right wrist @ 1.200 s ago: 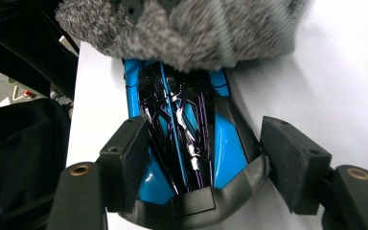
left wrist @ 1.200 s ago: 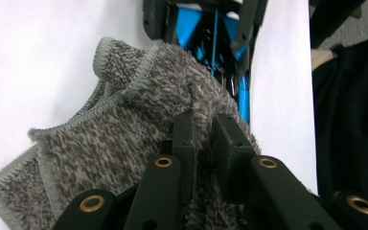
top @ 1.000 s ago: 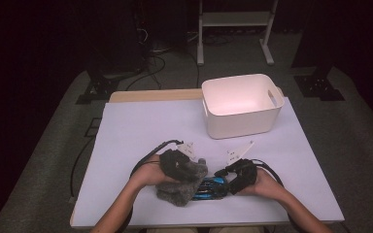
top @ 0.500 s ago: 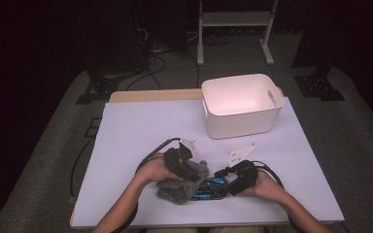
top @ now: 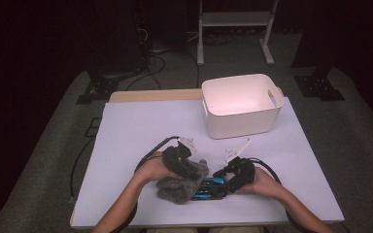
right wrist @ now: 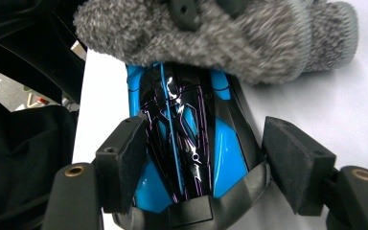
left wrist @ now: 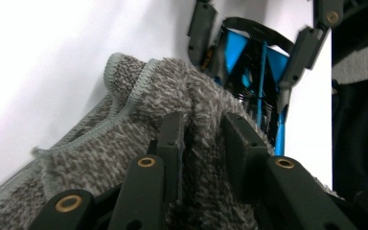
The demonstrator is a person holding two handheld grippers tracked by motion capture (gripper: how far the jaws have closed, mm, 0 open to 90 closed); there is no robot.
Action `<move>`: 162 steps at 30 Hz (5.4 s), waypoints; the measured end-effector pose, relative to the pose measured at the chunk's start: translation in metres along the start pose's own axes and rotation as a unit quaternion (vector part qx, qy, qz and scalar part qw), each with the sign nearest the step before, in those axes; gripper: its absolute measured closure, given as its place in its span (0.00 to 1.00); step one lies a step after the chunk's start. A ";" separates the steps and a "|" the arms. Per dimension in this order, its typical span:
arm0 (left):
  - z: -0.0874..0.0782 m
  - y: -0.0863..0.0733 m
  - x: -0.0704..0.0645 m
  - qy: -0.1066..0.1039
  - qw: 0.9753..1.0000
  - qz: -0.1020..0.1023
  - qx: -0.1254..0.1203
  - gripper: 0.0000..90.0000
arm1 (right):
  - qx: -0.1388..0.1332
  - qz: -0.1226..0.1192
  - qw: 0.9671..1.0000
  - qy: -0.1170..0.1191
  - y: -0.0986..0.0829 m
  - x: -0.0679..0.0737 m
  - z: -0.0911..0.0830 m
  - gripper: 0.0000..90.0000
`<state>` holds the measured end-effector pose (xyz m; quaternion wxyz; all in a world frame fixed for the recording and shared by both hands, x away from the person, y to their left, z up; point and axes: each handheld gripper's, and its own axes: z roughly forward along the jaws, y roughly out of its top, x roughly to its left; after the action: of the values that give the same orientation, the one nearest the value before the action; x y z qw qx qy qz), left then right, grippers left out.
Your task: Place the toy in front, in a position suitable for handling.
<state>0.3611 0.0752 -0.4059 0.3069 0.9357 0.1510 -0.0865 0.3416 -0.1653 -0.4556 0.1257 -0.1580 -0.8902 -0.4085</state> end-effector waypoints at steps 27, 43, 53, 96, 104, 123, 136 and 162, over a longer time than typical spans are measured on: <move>-0.005 0.001 -0.009 -0.047 0.999 -0.011 0.006 0.81 | -0.031 -0.161 0.977 -0.134 -0.009 0.052 -0.003 0.37; -0.020 -0.003 -0.042 -0.043 0.998 0.044 -0.007 0.83 | -0.001 -0.141 0.984 -0.113 -0.005 0.056 -0.006 0.31; -0.022 -0.007 -0.059 -0.059 0.996 0.069 -0.012 0.84 | 0.015 -0.133 0.990 -0.053 -0.004 0.060 0.008 0.45; -0.014 0.023 -0.057 0.009 0.993 0.120 0.017 0.89 | -0.030 -0.128 0.988 -0.079 -0.014 0.043 -0.011 0.62; 0.013 0.056 -0.071 -0.007 0.987 0.155 0.034 0.89 | -0.034 -0.131 0.987 -0.086 -0.015 0.046 -0.010 0.63; -0.033 0.004 -0.049 0.025 0.995 0.099 0.021 0.89 | -0.031 -0.134 0.987 -0.088 -0.015 0.045 -0.009 0.62; -0.057 -0.029 -0.035 0.055 0.997 0.057 0.020 0.89 | -0.029 -0.136 0.986 -0.090 -0.015 0.045 -0.009 0.62; 0.011 0.054 -0.067 -0.005 0.987 0.158 0.040 0.89 | -0.032 -0.133 0.986 -0.092 -0.015 0.046 -0.007 0.62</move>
<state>0.3158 0.0121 -0.3677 0.2801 0.9588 -0.0034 -0.0479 0.2946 -0.1716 -0.4456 -0.0173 -0.0788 -0.8976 -0.4333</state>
